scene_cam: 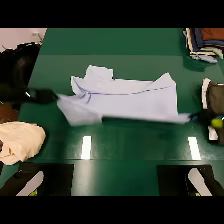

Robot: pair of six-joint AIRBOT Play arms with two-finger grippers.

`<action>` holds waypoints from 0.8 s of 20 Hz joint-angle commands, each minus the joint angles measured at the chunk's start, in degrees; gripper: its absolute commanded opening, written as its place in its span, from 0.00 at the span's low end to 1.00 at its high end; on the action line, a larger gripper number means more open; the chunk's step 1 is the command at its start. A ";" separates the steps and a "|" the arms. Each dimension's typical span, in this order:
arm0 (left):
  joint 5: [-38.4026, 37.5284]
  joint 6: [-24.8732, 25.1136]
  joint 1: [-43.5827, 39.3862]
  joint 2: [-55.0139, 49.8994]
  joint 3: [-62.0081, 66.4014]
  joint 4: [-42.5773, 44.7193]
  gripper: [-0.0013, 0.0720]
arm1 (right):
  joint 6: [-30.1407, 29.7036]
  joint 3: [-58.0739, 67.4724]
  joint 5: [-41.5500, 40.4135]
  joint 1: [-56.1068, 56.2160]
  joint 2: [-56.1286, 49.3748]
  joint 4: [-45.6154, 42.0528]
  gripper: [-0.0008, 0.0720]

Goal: Fold the shirts.

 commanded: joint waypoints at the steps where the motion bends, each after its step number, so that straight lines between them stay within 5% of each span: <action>1: -3.32 -1.73 0.07 0.04 22.16 0.33 0.05 | -0.13 19.65 -3.96 4.02 5.53 5.18 0.03; 4: -4.83 -2.08 0.07 0.04 44.06 0.31 0.05 | -0.09 39.76 -7.74 5.81 5.60 4.79 0.03; 8: -3.48 -5.73 0.07 0.68 66.16 0.28 0.05 | 2.69 63.87 -2.84 5.81 1.38 -2.56 0.03; 12: 4.96 -7.04 0.07 4.83 68.43 0.20 0.05 | 7.08 79.28 2.25 5.81 -3.17 -10.21 0.03; 16: 5.38 -7.02 0.07 4.76 66.60 2.62 0.05 | 7.61 75.03 2.64 5.84 -3.26 -11.45 0.03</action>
